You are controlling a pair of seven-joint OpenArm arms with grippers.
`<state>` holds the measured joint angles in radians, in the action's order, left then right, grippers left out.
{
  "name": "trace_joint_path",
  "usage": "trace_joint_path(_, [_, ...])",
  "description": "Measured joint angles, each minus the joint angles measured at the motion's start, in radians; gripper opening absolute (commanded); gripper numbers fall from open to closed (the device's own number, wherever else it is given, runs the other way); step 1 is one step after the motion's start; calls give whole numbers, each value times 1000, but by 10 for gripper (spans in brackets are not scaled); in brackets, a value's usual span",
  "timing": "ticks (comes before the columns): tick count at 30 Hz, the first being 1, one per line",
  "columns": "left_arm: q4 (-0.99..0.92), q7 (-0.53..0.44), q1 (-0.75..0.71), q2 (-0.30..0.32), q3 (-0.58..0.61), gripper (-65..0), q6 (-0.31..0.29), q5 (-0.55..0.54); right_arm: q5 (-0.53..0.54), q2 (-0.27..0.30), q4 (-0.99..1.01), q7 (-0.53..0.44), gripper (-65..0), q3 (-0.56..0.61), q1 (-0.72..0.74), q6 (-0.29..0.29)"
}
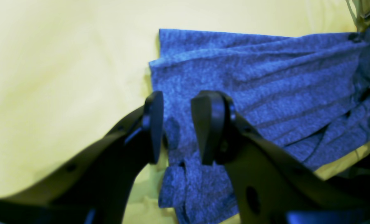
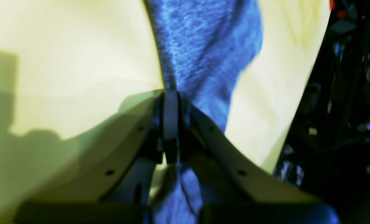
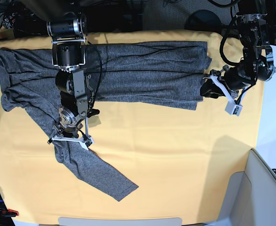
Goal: Fold the T-shirt properly
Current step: 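Grasp the sleeve with the right gripper and lift it, then drag the grey sleeve with the right gripper across the strip toward the arm bases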
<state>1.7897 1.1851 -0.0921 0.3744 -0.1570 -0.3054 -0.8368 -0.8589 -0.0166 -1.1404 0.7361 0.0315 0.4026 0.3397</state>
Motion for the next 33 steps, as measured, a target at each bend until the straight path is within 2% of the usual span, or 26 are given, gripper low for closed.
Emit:
trace_joint_path(2, [0, 0, 0, 0, 0, -465, 0, 1, -6, -6, -83, 31, -648, -1, -14, 2])
trace_joint_path(6, [0, 0, 0, 0, 0, -465, 0, 4, -6, -24, -256, 27, -648, 4, -45, -3])
trace_joint_path(13, [0, 1, 0, 0, 0, -465, 0, 0, -3, -36, -442, 47, -648, 93, -179, 6])
trace_joint_path(19, [0, 0, 0, 0, 0, -465, 1, 0, -5, -33, -604, 105, -648, 169, -280, 0])
trace_joint_path(27, [0, -5, 0, 0, 0, -465, 0, 0, -5, -27, -801, 127, -648, 184, -442, 1])
trace_joint_path(30, [0, -4, 0, 0, 0, -465, 1, -1, -6, -28, -840, 129, -648, 184, -499, 59])
trace_joint_path(33, [0, -6, 0, 0, 0, -465, 0, -1, -4, -28, -873, 124, -648, 185, -552, 88])
